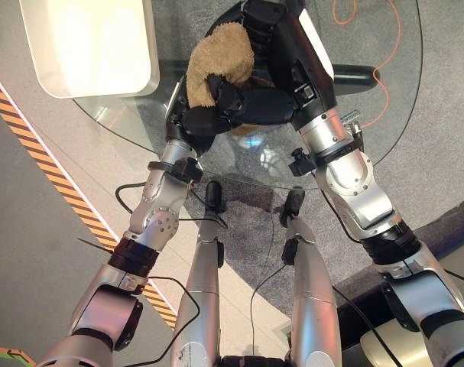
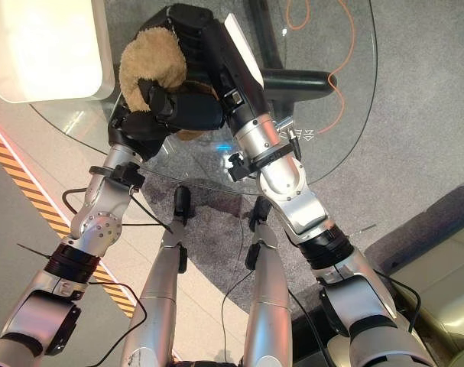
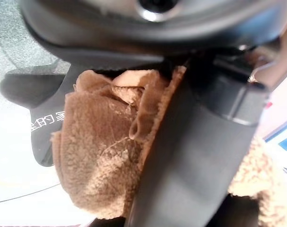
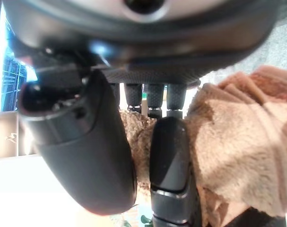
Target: Wipe the table with a cloth and put it in the basket.
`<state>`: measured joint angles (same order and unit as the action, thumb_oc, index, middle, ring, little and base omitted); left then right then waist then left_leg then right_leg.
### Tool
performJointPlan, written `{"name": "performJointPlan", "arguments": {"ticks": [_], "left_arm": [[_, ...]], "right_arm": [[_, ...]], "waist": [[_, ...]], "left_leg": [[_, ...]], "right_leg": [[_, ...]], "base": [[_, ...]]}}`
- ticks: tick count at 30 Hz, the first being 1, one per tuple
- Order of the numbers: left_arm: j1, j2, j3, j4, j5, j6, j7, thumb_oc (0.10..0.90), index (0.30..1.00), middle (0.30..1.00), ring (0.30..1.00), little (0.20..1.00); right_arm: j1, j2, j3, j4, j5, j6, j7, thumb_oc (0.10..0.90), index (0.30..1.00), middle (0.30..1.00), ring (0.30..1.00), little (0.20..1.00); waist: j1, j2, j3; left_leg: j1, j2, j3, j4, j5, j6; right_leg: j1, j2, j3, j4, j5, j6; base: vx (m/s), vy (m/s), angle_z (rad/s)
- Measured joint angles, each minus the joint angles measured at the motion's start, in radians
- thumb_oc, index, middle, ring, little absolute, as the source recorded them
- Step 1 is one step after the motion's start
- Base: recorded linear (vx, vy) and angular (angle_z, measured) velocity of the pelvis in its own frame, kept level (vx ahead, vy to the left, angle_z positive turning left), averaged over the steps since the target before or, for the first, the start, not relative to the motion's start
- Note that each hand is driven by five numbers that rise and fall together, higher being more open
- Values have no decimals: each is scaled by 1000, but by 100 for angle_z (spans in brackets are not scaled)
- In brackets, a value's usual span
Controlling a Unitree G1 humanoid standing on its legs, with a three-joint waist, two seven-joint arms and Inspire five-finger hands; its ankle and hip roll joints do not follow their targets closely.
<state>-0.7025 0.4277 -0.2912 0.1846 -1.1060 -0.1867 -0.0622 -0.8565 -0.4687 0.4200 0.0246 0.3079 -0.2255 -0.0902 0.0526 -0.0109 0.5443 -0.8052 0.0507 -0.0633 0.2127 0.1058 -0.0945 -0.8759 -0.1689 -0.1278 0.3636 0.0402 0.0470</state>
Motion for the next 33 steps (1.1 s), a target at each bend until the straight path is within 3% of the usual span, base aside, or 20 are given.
{"name": "performJointPlan", "arguments": {"ticks": [7, 23, 28, 33], "left_arm": [[0, -24, 8, 8, -24, 0, 0, 100, 300, 300, 300, 200], [-1, -26, 11, 13, -23, 0, 0, 100, 300, 300, 300, 200], [-30, -9, 11, 46, -25, 9, 1, 100, 300, 300, 300, 200], [-29, 27, 6, 64, -55, 28, 3, 100, 300, 300, 300, 200]], "right_arm": [[-5, 36, -5, 0, 0, -34, -4, 800, 900, 900, 900, 900], [-10, 34, -1, 0, -30, -38, -29, 800, 900, 900, 900, 900], [-108, -68, 15, -18, -5, -13, -58, 800, 900, 900, 900, 900], [-268, -128, -1, -99, 148, 23, -161, 800, 900, 900, 900, 900]], "waist": [[0, 0, 0], [-1, 0, 0], [-2, -2, 1], [-9, -6, 1]], "left_leg": [[0, 0, 0, 0, 0, 0], [3, 1, 0, 0, 1, -1], [4, 5, -1, 1, 2, -2], [12, 10, -1, 4, 2, -2]], "right_leg": [[0, 0, 0, 0, 0, 0], [3, 1, 0, 1, 0, 0], [6, 4, -3, 1, 2, -2], [16, 10, -3, 0, 3, -4]], "base": [[0, 0, 0], [0, -3, 0], [2, -50, 0], [0, 0, 0]]}}
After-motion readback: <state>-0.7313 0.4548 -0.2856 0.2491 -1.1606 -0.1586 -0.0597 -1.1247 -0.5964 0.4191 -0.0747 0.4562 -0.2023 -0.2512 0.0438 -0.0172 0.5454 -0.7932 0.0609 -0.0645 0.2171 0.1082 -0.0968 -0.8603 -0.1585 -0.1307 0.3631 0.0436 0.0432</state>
